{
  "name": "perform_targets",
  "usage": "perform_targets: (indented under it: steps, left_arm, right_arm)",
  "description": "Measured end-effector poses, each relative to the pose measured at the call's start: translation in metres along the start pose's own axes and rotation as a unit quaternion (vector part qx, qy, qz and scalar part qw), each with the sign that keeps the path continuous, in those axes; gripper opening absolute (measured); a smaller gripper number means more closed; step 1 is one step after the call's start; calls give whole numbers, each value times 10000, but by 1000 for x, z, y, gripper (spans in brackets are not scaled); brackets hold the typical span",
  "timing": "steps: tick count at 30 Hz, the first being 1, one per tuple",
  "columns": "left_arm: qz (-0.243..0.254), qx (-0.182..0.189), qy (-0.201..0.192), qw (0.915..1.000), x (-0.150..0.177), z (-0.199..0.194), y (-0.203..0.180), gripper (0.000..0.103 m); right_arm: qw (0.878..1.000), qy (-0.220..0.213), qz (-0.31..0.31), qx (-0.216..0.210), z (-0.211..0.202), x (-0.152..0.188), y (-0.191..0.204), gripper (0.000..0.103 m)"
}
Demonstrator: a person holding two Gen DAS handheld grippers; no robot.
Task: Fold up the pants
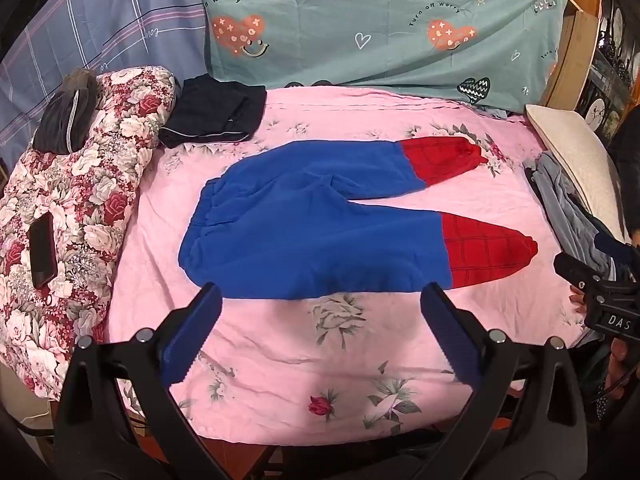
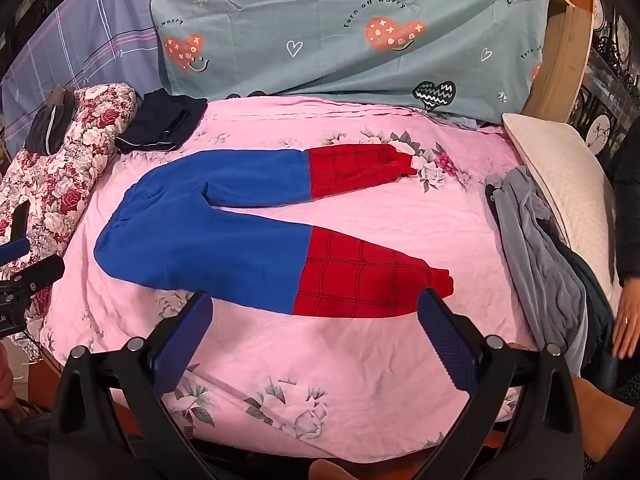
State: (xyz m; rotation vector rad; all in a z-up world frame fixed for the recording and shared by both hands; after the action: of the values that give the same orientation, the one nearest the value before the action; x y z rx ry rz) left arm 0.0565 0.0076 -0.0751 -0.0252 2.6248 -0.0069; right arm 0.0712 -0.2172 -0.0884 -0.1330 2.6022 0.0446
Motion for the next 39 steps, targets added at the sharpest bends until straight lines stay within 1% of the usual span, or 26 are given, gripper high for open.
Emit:
perform_targets:
  steps: [39]
  left_arm:
    - [27,-14,2,10000,0,-1,-2,101]
  right_arm:
    - [10000,9,9,0,-2,0,1,102]
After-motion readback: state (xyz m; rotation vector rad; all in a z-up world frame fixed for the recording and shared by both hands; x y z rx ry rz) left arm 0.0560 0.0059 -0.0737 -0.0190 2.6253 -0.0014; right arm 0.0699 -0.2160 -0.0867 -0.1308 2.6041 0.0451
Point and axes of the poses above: each gripper's, at about its wrist camera, not at the fingertips, and z roughly the way its jaws point, y to its left, x to its underside, the point moved 9 cm from there along z, roughly the way its jaws point, and after that the axes turned 8 degrees about y, right-handed, at the moved point
